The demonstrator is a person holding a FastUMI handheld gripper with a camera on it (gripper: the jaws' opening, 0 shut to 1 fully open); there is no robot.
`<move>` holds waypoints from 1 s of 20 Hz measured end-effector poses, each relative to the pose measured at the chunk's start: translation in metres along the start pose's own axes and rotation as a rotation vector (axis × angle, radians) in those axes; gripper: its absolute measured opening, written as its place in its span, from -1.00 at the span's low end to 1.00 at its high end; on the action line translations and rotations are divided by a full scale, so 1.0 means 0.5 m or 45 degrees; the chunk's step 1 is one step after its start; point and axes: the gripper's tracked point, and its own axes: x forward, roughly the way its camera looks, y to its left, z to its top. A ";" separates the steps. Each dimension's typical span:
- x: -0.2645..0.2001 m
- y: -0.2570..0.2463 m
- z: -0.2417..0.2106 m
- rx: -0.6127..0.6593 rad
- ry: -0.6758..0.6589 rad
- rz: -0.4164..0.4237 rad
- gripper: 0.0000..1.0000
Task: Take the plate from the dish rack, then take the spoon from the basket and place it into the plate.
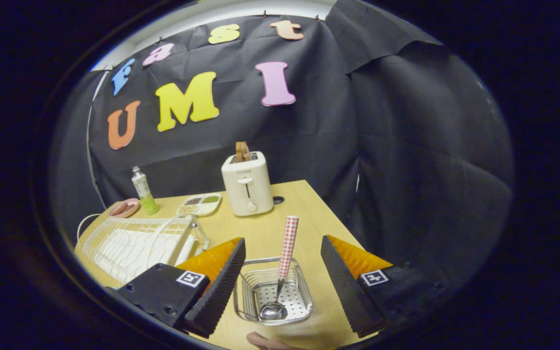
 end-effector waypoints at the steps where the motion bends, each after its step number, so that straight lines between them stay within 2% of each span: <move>1: 0.007 0.001 0.010 0.023 -0.024 0.002 1.00; 2: 0.010 0.008 0.020 0.052 -0.051 0.026 0.97; 3: 0.016 0.013 0.024 0.080 -0.055 0.043 0.86; 6: 0.049 0.005 0.000 0.132 0.003 0.017 0.58; 8: 0.062 0.015 -0.013 0.155 0.042 0.049 0.43; 12: 0.072 0.023 -0.025 0.131 0.088 0.075 -0.33; 14: 0.062 0.035 -0.029 0.123 0.097 0.108 -0.58; 20: 0.031 0.047 0.010 0.032 -0.026 0.115 -0.66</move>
